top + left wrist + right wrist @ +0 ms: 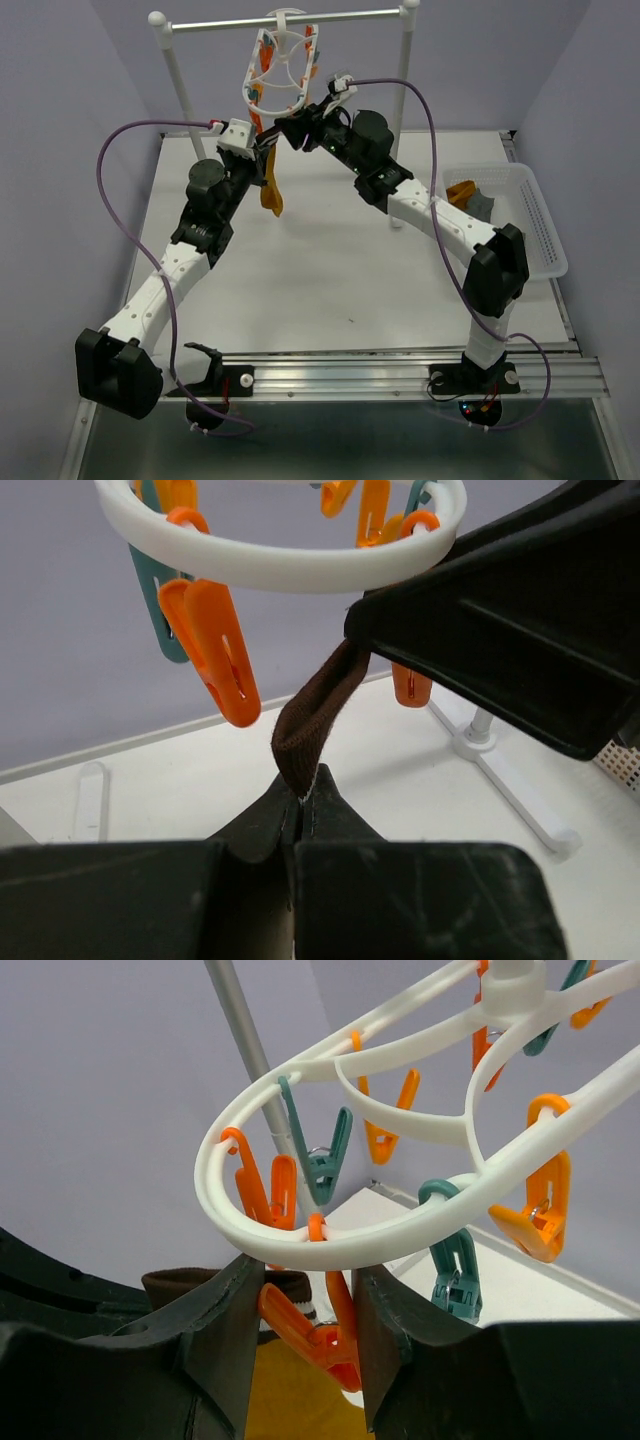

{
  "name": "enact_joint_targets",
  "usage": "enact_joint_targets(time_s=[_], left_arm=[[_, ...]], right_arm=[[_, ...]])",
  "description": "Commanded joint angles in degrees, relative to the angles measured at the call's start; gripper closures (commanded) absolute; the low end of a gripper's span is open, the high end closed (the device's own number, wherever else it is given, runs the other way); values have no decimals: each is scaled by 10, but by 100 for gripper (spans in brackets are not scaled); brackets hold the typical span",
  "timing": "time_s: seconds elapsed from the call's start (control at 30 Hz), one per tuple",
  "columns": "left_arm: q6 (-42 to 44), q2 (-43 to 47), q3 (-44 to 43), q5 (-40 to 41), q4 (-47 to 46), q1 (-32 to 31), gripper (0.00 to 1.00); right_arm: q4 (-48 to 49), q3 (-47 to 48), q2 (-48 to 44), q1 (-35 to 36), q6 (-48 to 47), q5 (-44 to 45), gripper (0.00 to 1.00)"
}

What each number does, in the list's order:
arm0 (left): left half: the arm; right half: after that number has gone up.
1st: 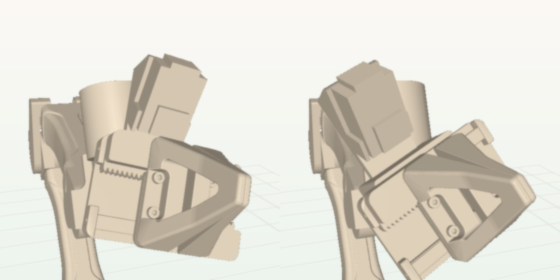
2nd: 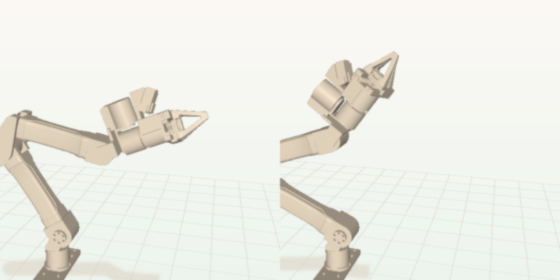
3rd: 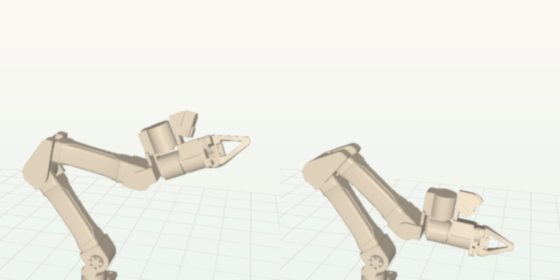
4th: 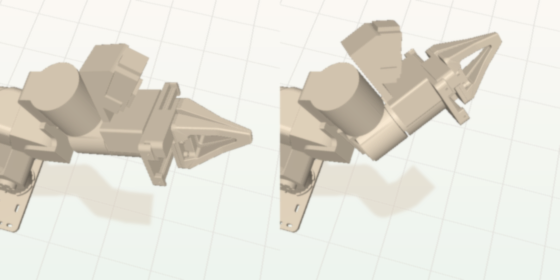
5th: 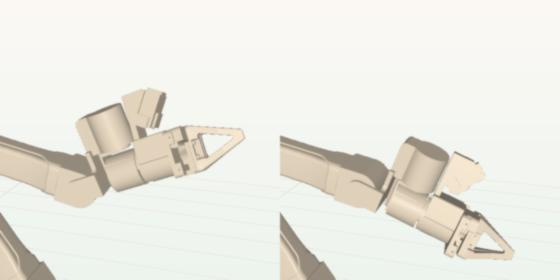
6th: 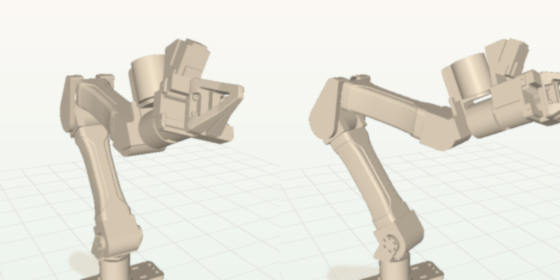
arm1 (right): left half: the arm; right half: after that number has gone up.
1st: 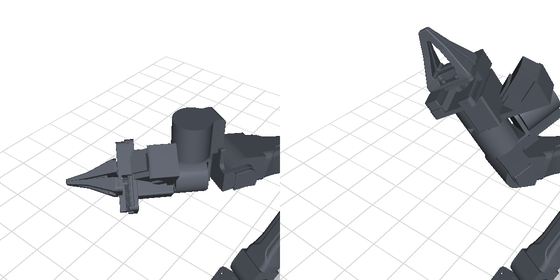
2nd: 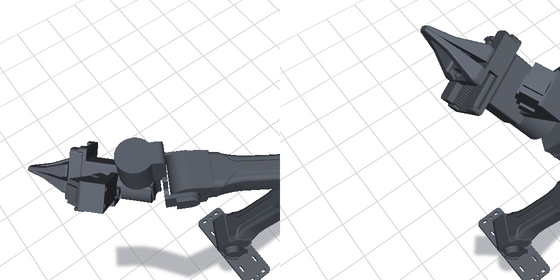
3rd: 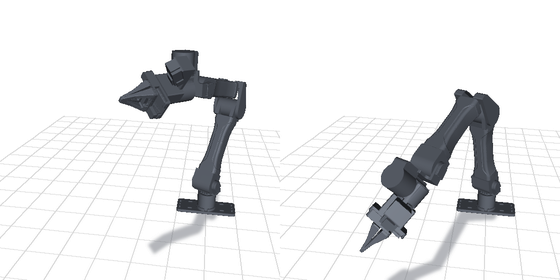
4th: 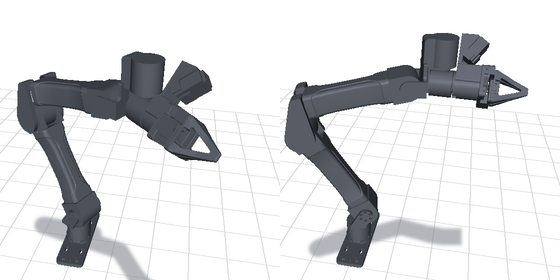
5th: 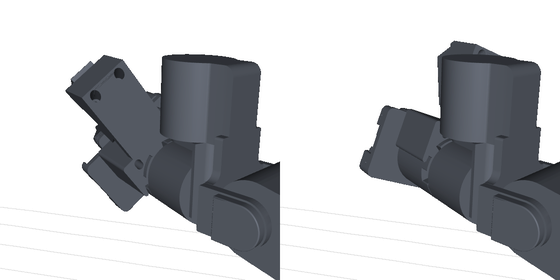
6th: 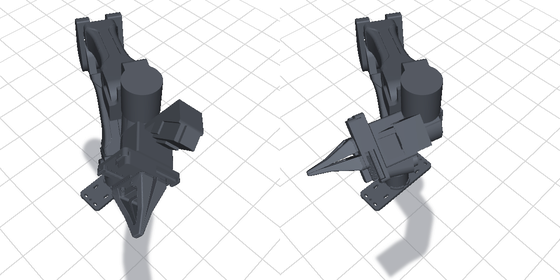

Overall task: Clip the socks to the hanger
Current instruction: Open the clamp at the hanger.

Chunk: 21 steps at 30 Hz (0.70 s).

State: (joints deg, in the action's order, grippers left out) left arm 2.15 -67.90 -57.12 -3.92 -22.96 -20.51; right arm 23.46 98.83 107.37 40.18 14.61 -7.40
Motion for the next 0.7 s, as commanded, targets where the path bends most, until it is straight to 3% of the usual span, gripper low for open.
enact_joint_targets(time_s=[0.0,0.1,0.17,0.2,0.33,0.4,0.53,0.67], left_arm=[[14,29,11,-17,-30,2,100],[14,32,17,-14,-28,1,100],[15,30,17,-8,-25,1,100],[12,28,12,-4,-24,2,100],[8,19,1,-5,-22,1,100],[7,14,-7,-13,-22,1,100],[7,4,-17,-16,-22,1,100],[7,-5,-28,-20,-22,2,100]], right_arm=[[-10,47,-1,-3,53,1,99],[-13,54,3,-8,53,-29,99],[-13,50,1,-8,47,-30,91],[-13,43,-2,-8,42,-28,80],[-13,24,-15,-8,17,-10,74],[-12,15,-16,-8,8,-6,66],[-11,5,-17,-8,1,-4,64],[-9,-3,-22,-8,-12,2,50]])
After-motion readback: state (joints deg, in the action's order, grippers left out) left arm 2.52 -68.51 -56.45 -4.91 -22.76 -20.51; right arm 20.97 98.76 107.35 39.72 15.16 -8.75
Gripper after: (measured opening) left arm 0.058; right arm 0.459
